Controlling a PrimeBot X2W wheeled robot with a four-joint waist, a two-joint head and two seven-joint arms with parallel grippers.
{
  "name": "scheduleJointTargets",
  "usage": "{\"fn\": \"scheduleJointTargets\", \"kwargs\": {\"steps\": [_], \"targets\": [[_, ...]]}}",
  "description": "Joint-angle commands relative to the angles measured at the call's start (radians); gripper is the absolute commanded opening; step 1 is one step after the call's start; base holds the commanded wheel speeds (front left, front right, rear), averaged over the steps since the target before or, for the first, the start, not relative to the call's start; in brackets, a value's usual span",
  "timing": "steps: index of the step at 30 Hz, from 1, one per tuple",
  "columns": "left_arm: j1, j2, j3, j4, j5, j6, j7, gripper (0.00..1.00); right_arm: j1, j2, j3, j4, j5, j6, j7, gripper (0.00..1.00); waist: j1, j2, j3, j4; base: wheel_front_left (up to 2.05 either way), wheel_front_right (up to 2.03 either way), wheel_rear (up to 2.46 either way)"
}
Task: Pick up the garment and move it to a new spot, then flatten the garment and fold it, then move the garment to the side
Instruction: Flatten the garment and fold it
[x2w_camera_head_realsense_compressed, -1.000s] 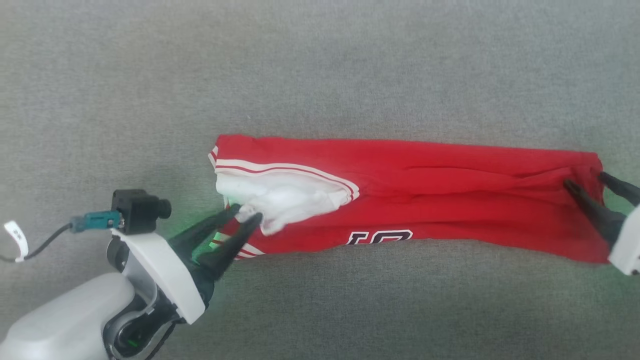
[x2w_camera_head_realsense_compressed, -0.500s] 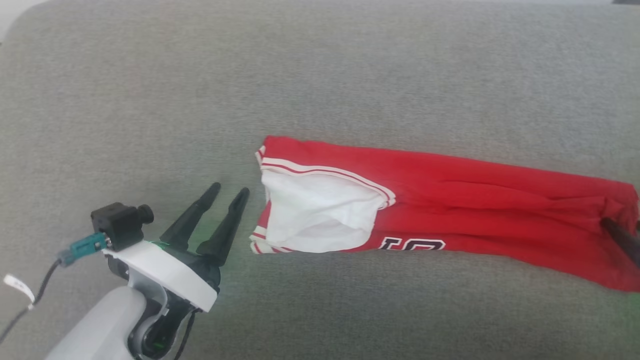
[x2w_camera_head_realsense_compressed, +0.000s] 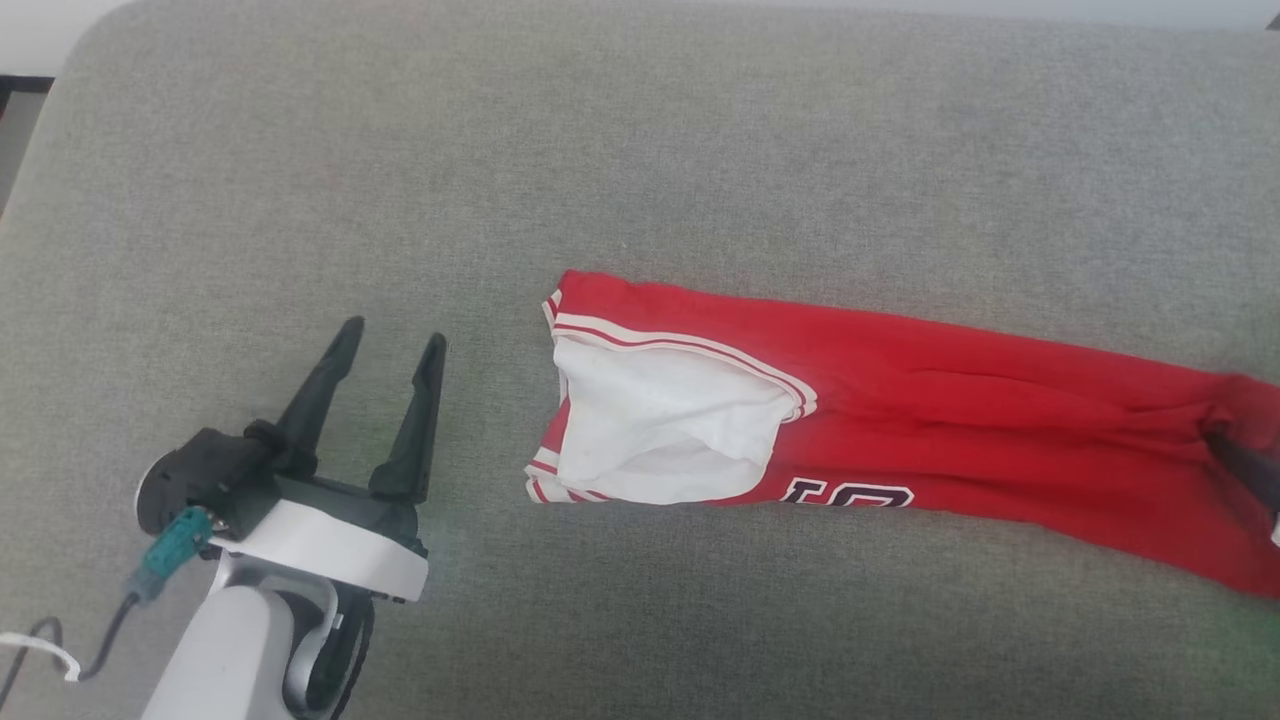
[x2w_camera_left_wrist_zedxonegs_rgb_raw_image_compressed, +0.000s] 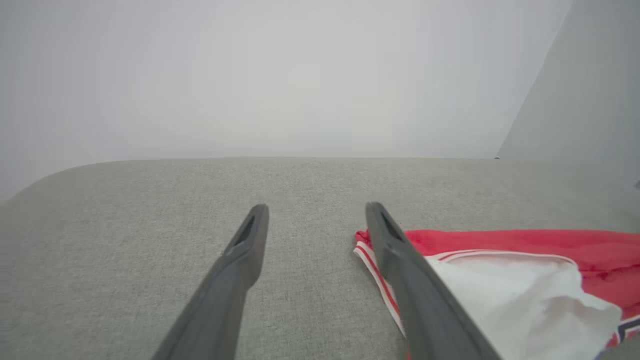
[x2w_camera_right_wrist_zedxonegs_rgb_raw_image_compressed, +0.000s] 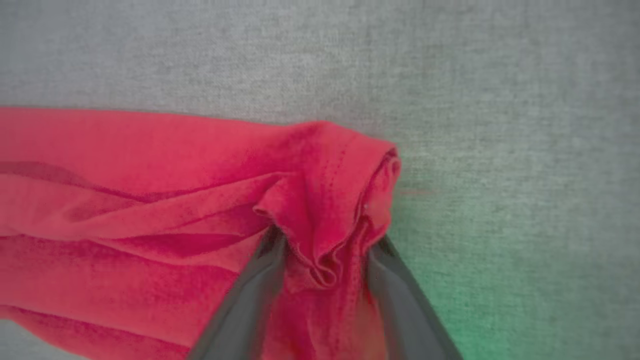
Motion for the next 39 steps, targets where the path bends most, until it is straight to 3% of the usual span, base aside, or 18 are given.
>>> {"fn": "scheduleJointTargets", "kwargs": {"steps": [1, 12, 22, 26, 30, 39], "targets": [[0.013, -0.006, 0.008, -0.005, 0.010, -0.001, -0.005, 1.00, 0.016, 0.052, 0.032, 0.019, -0.006, 0.006, 0.017, 0.00, 0.0000, -0.0001, 0.001, -0.002, 0.00, 0.00, 0.00], [0.056, -0.050, 0.083, -0.044, 0.123, -0.001, -0.005, 1.00, -0.060, -0.009, -0.148, 0.047, -0.071, 0.002, -0.062, 0.00, 0.0000, -0.0001, 0.018, -0.061, 0.00, 0.00, 0.00], [0.071, -0.041, 0.079, -0.078, 0.136, -0.001, -0.005, 1.00, -0.124, -0.123, -0.330, 0.208, -0.165, 0.003, -0.136, 0.00, 0.0000, -0.0001, 0.026, -0.115, 0.00, 0.00, 0.00], [0.075, -0.037, 0.076, -0.081, 0.133, -0.001, -0.005, 1.00, -0.138, -0.111, -0.298, 0.209, -0.156, 0.003, -0.137, 0.00, 0.0000, -0.0001, 0.014, -0.129, 0.00, 0.00, 0.00], [0.086, -0.038, 0.068, -0.070, 0.123, -0.001, -0.005, 1.00, -0.101, -0.083, -0.204, 0.124, -0.126, 0.003, -0.105, 0.00, 0.0000, -0.0001, -0.003, -0.138, 0.00, 0.00, 0.00], [0.093, -0.043, 0.050, -0.055, 0.110, -0.001, -0.005, 1.00, -0.053, -0.020, 0.037, -0.229, -0.040, 0.003, -0.003, 0.00, 0.0000, -0.0001, -0.015, -0.133, 0.00, 0.00, 0.00]]}}
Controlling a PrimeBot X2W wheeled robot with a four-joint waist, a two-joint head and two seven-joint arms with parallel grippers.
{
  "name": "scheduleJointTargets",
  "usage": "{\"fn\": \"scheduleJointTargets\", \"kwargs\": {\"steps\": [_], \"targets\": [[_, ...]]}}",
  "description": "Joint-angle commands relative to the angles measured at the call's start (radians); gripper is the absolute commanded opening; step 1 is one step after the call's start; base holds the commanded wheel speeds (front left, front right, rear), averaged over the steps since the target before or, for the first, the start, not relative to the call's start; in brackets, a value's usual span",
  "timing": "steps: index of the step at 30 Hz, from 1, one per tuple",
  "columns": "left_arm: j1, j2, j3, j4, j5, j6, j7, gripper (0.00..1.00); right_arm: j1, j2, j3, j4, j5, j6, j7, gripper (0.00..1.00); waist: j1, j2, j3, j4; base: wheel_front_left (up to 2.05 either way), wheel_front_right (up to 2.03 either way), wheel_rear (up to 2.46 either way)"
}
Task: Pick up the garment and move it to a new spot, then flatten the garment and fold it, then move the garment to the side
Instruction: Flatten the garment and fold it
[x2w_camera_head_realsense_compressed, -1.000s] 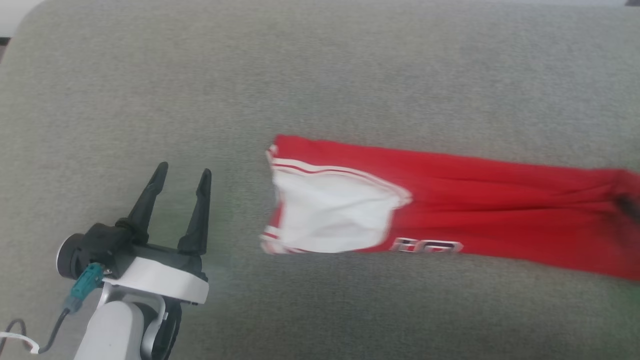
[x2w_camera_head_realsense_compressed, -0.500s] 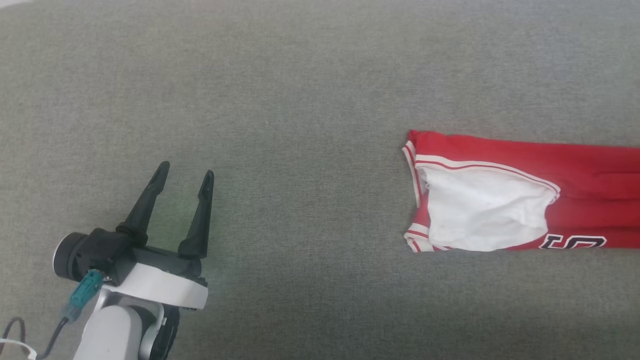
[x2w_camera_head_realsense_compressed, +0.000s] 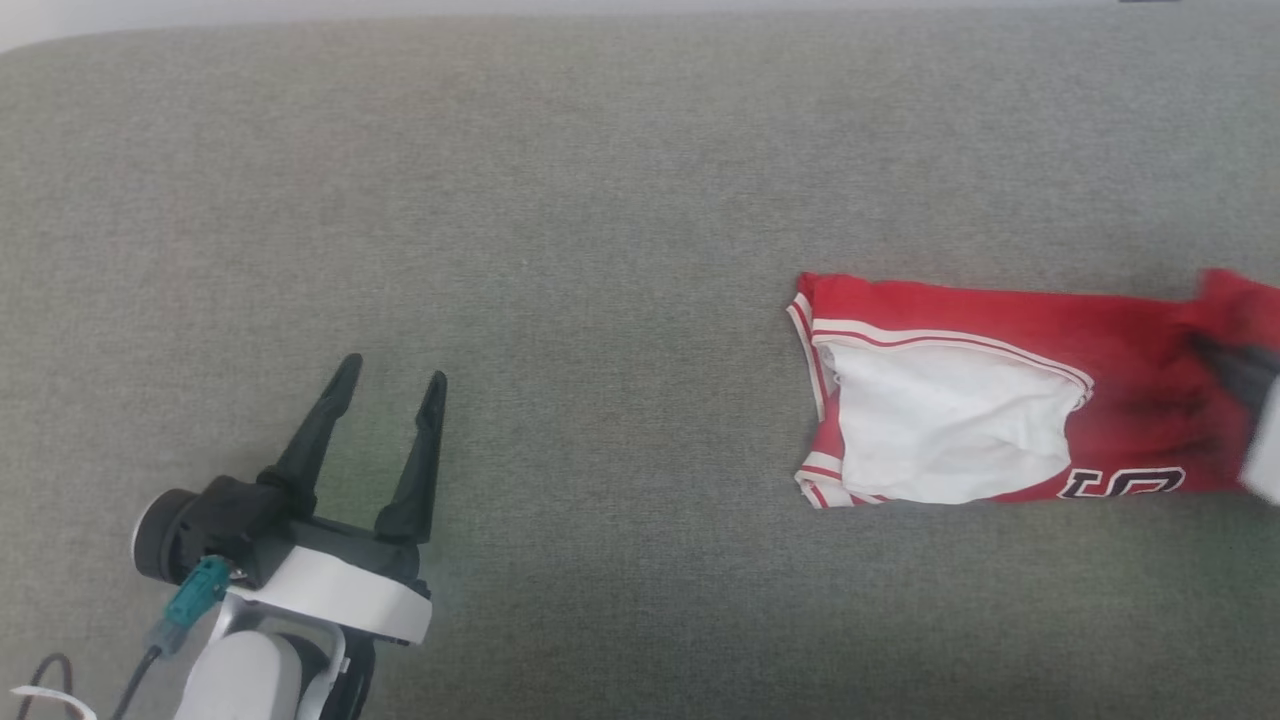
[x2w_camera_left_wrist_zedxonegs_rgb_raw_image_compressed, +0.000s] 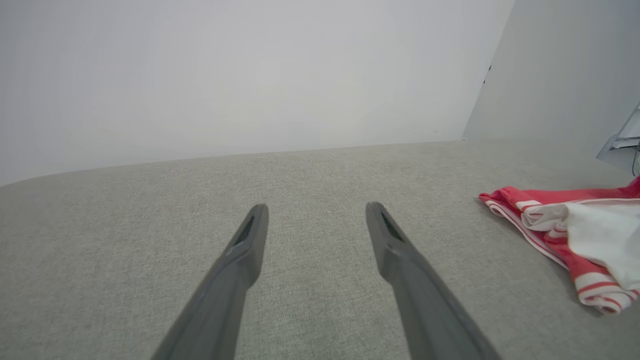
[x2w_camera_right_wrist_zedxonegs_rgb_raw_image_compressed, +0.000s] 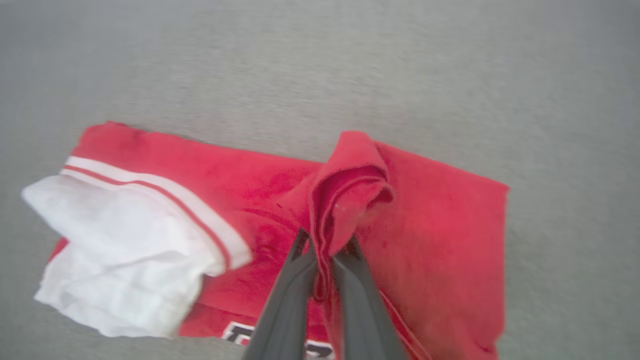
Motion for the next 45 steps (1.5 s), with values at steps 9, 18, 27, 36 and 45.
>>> {"fn": "scheduleJointTargets", "kwargs": {"steps": [9, 18, 27, 36, 45], "targets": [[-0.030, -0.010, -0.038, 0.024, -0.014, -0.001, -0.005, 1.00, -0.053, 0.059, 0.204, -0.184, -0.015, 0.000, 0.067, 0.00, 0.0000, 0.0000, 0.018, 0.062, 0.00, 0.00, 0.00], [-0.064, -0.035, -0.053, 0.038, -0.012, -0.001, -0.005, 1.00, -0.122, 0.083, 0.331, -0.147, -0.031, 0.000, 0.061, 0.00, 0.0000, 0.0000, 0.041, 0.120, 0.00, 0.00, 0.00], [-0.078, -0.027, -0.065, 0.072, -0.024, -0.001, -0.005, 1.00, -0.133, 0.057, 0.398, -0.047, -0.025, 0.000, -0.038, 0.79, 0.0000, 0.0000, 0.033, 0.132, 0.00, 0.00, 0.00], [-0.051, -0.003, -0.063, 0.101, -0.043, -0.001, -0.005, 1.00, -0.122, 0.028, 0.364, -0.030, 0.034, 0.000, -0.194, 1.00, 0.0000, 0.0000, -0.040, 0.083, 0.00, 0.00, 0.00], [-0.015, 0.011, -0.069, 0.147, -0.080, -0.001, -0.005, 1.00, -0.084, 0.010, 0.353, 0.093, 0.043, 0.000, -0.457, 1.00, 0.0000, 0.0000, -0.121, 0.018, 0.00, 0.00, 0.00]]}}
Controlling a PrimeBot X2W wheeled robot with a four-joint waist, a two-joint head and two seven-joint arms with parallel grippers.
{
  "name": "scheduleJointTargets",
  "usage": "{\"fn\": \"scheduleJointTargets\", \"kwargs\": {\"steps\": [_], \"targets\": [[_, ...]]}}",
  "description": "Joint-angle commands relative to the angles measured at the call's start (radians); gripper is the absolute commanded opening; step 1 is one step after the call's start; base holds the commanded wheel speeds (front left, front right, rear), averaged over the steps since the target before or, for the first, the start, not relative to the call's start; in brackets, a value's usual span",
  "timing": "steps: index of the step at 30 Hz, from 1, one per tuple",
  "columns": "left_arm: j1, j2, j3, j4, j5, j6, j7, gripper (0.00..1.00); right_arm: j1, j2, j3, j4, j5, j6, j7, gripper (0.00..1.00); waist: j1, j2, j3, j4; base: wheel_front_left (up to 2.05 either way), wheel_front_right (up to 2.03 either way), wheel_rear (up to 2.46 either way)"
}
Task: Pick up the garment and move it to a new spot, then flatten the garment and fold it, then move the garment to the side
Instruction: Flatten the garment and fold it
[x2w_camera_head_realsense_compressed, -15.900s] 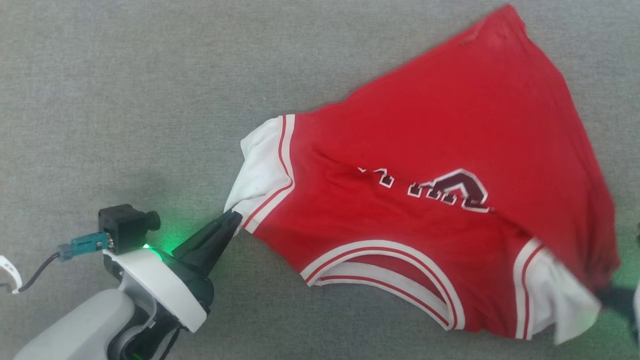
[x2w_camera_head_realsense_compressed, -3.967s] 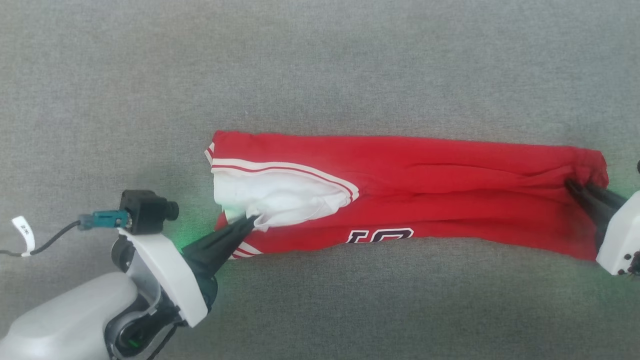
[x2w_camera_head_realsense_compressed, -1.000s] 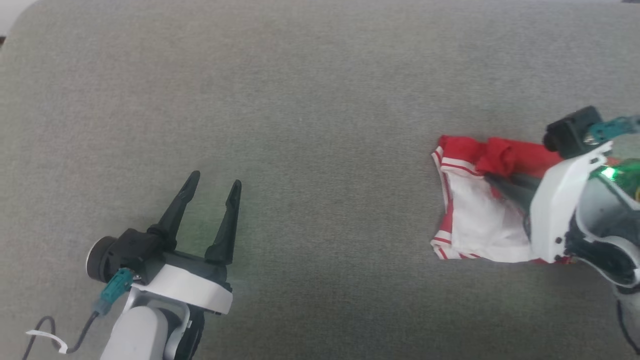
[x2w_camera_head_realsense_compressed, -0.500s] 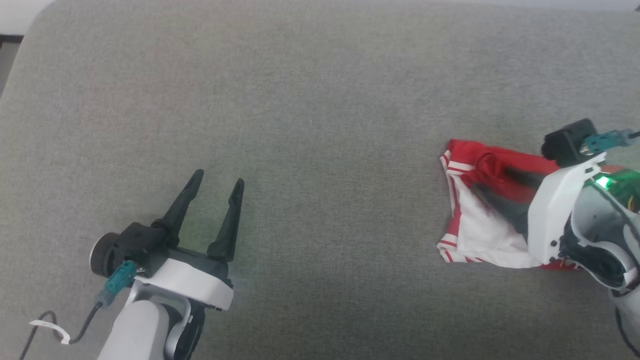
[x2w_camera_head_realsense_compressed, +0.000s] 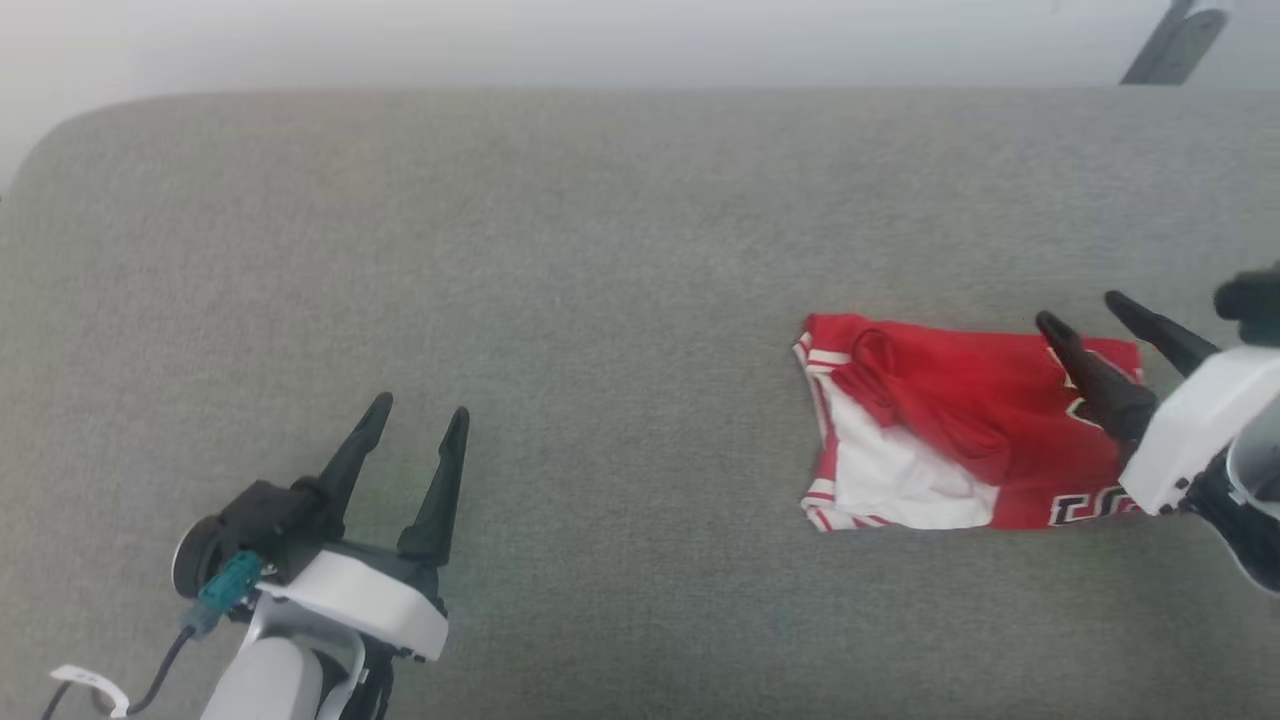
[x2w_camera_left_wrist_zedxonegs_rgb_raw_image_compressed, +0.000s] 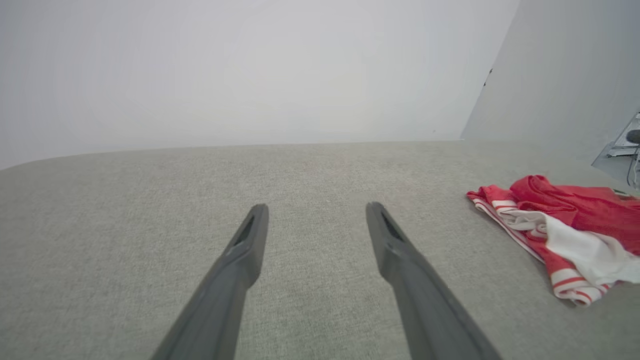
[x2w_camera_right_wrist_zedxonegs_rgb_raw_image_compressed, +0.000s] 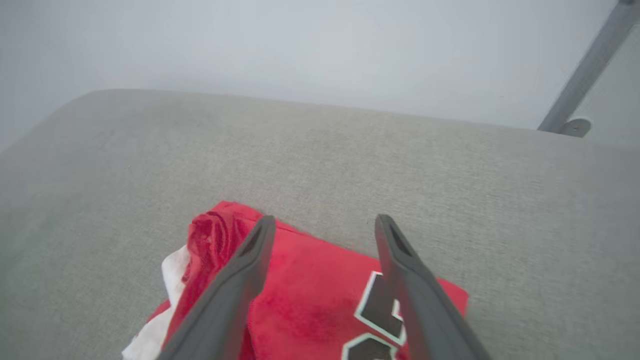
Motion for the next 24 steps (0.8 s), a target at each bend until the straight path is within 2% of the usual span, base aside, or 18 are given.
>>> {"fn": "scheduleJointTargets", "kwargs": {"steps": [1, 3, 5, 11, 16, 24], "targets": [[0.022, 0.002, 0.003, 0.011, -0.012, -0.001, -0.005, 1.00, 0.016, 0.011, -0.002, 0.032, -0.005, 0.000, -0.057, 1.00, 0.0000, -0.0001, -0.034, -0.028, 0.00, 0.00, 0.00], [0.024, 0.002, 0.004, 0.018, -0.016, -0.001, -0.005, 1.00, 0.020, 0.014, -0.003, 0.052, -0.010, 0.000, -0.098, 1.00, 0.0000, -0.0001, -0.043, -0.034, 0.00, 0.00, 0.00], [0.036, 0.001, 0.010, 0.037, -0.027, -0.001, -0.005, 1.00, 0.036, 0.027, 0.000, 0.113, -0.025, 0.000, -0.210, 1.00, 0.0000, -0.0001, -0.073, -0.050, 0.00, 0.00, 0.00], [0.070, 0.001, 0.040, 0.044, -0.040, -0.001, -0.005, 1.00, 0.077, 0.053, -0.009, 0.192, -0.064, 0.000, -0.390, 1.00, 0.0000, -0.0001, -0.121, -0.068, 0.00, 0.00, 0.00], [0.124, -0.003, 0.081, 0.020, -0.029, -0.001, -0.005, 1.00, 0.130, 0.077, -0.049, 0.197, -0.115, 0.000, -0.442, 1.00, 0.0000, -0.0001, -0.154, -0.069, 0.00, 0.00, 0.00], [0.234, -0.013, 0.130, -0.053, -0.003, -0.001, -0.005, 1.00, 0.273, 0.126, -0.162, 0.114, -0.183, 0.000, -0.451, 1.00, 0.0000, -0.0001, -0.182, -0.056, 0.00, 0.00, 0.00]]}}
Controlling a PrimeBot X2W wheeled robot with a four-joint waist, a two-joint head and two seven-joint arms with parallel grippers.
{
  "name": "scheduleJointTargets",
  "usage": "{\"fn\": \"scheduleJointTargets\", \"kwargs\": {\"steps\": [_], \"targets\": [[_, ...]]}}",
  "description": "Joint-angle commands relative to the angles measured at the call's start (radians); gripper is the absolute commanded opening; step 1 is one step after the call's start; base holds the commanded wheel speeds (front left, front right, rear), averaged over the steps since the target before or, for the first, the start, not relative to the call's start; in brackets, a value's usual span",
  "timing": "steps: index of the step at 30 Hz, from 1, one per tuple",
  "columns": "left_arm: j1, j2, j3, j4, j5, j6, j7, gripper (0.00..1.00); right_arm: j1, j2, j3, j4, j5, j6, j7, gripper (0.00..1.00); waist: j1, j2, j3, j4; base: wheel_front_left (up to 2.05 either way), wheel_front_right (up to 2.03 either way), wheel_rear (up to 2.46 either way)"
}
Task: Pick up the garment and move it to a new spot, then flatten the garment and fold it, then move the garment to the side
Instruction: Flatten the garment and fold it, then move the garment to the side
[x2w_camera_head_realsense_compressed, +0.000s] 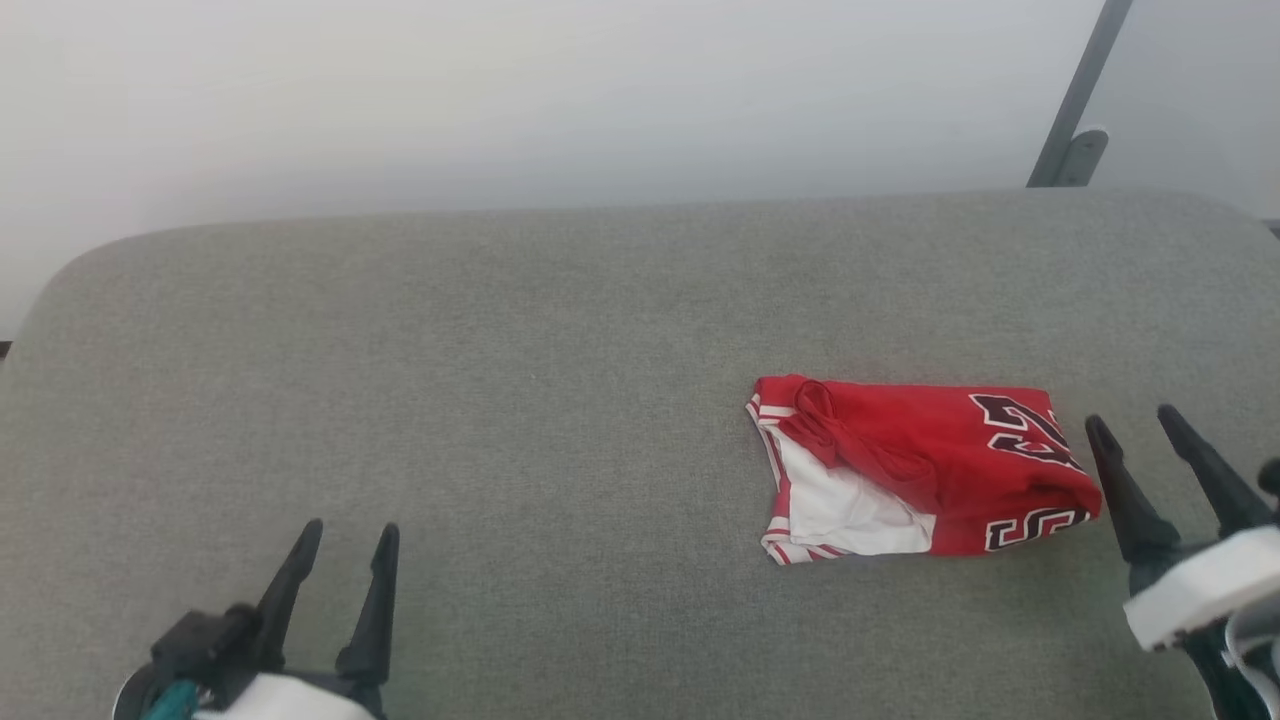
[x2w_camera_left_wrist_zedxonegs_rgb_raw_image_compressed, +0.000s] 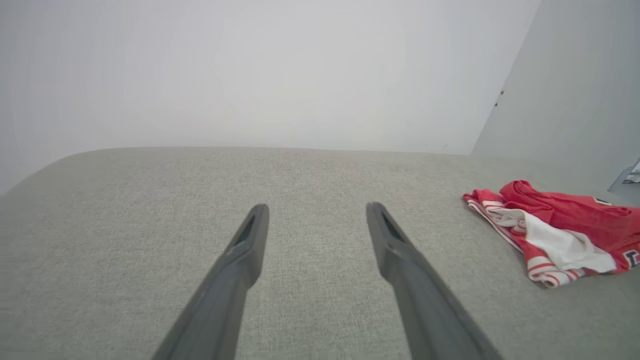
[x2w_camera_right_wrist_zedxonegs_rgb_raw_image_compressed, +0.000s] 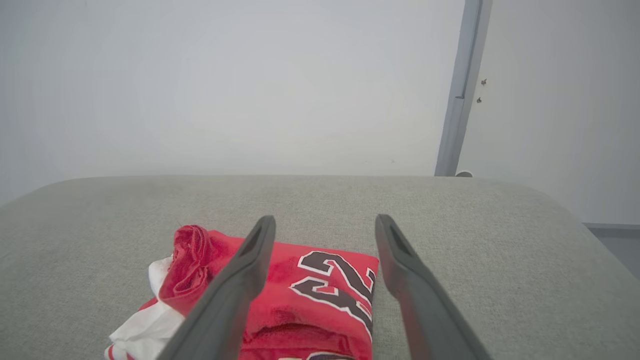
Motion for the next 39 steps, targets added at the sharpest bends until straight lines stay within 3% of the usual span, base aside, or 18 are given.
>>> {"fn": "scheduleJointTargets", "kwargs": {"steps": [1, 11, 26, 32, 39], "targets": [[0.032, -0.006, 0.016, -0.019, 0.017, -0.001, -0.005, 1.00, 0.043, 0.012, -0.029, -0.023, -0.012, 0.000, -0.005, 1.00, 0.0000, -0.0001, -0.005, 0.005, 0.00, 0.00, 0.00], [0.124, -0.039, 0.065, -0.108, 0.046, -0.001, -0.005, 1.00, 0.187, 0.058, -0.163, -0.132, -0.050, 0.000, -0.006, 1.00, 0.0000, -0.0001, 0.005, 0.011, 0.00, 0.00, 0.00], [0.084, -0.056, 0.060, -0.129, 0.061, -0.001, -0.005, 1.00, 0.154, 0.069, -0.182, -0.178, -0.065, 0.000, 0.052, 1.00, 0.0000, -0.0001, 0.050, 0.011, 0.00, 0.00, 0.00], [0.013, -0.055, 0.026, -0.130, 0.063, -0.001, -0.005, 1.00, 0.030, 0.009, -0.167, -0.157, -0.040, 0.000, 0.210, 1.00, 0.0000, -0.0001, 0.131, 0.016, 0.00, 0.00, 0.00], [-0.102, -0.058, -0.023, -0.114, 0.064, -0.001, -0.005, 1.00, -0.150, -0.073, -0.119, -0.090, 0.009, 0.000, 0.517, 1.00, 0.0000, -0.0001, 0.236, 0.031, 0.00, 0.00, 0.00]]}}
